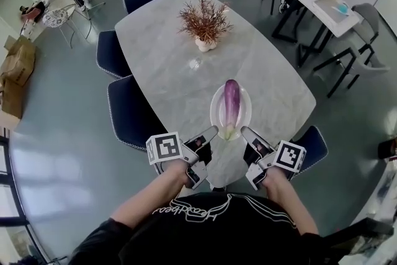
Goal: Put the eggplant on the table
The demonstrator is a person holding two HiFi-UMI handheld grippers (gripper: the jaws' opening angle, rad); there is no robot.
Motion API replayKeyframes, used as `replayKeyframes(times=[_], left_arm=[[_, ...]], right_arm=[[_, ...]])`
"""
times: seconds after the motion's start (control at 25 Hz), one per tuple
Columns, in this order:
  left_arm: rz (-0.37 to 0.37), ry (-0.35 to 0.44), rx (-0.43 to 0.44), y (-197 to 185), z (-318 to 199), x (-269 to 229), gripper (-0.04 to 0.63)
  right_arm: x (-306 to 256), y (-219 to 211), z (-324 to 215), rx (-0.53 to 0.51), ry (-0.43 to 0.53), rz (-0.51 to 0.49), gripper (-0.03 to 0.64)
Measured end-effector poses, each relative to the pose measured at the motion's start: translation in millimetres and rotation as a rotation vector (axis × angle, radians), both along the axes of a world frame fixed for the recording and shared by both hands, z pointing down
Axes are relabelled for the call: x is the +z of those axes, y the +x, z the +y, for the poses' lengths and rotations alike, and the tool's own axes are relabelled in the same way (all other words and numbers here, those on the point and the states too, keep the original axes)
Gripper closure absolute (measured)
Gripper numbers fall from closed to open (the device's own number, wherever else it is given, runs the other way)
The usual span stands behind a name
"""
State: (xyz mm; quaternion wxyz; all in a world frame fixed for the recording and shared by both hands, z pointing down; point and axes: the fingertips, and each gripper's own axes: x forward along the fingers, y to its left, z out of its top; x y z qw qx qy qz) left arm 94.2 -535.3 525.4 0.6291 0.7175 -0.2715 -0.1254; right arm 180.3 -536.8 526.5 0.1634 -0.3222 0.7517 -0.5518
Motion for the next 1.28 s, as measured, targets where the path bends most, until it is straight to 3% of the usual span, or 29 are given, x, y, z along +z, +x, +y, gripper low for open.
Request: replayKeyframes(times=[0.24, 0.4, 0.72, 1.28], left_arm=[[-0.030, 0.008, 0.000, 5.5, -20.7, 9.8, 0.577], [-0.055, -0.016, 0.005, 11.7, -33.6, 25.6, 0.577], [-0.087, -0.047, -0.011, 14.7, -51.9, 61.5, 0.577], [-0.132, -0.159, -0.010, 16.6, -68.0, 124.3, 0.577]], right_arm=[[8.7, 3.2, -21.3, -0.004, 0.011, 0.033, 0.574], [31.6, 15.4, -32.2, 0.009, -0.044, 0.096, 0.574], [66.6, 18.6, -49.7, 0.007, -0.098, 0.113, 0.574], [126.7, 19.2, -68.7, -0.032, -0.193, 0.184, 0.574]])
